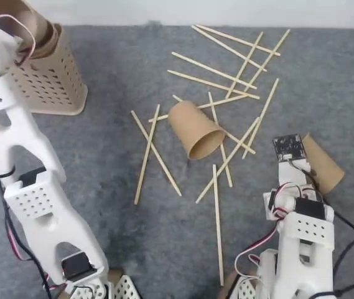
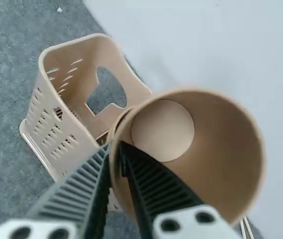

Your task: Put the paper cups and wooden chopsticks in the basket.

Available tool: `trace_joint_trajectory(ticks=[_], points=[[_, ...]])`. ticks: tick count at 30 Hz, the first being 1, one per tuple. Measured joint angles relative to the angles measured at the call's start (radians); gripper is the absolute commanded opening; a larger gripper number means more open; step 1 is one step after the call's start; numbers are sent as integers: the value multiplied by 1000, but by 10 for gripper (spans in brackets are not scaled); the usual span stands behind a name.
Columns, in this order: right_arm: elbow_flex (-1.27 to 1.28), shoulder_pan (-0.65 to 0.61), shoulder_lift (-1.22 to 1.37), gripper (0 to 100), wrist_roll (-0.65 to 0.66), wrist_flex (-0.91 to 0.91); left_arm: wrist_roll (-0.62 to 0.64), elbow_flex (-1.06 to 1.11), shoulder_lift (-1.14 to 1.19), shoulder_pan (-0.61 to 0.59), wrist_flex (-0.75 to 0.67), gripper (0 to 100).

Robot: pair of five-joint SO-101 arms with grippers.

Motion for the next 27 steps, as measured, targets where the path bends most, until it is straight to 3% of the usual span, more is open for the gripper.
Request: trace_joint_trajectory(ticks=[7,22,27], points=[[0,-2,0,136,0,0,2,-8,2,-3,8,321],[0,-2,0,136,0,0,-18,-9,-292,-51,100,284],[0,-2,0,136,0,0,-115,15,-393,-81,166,284]])
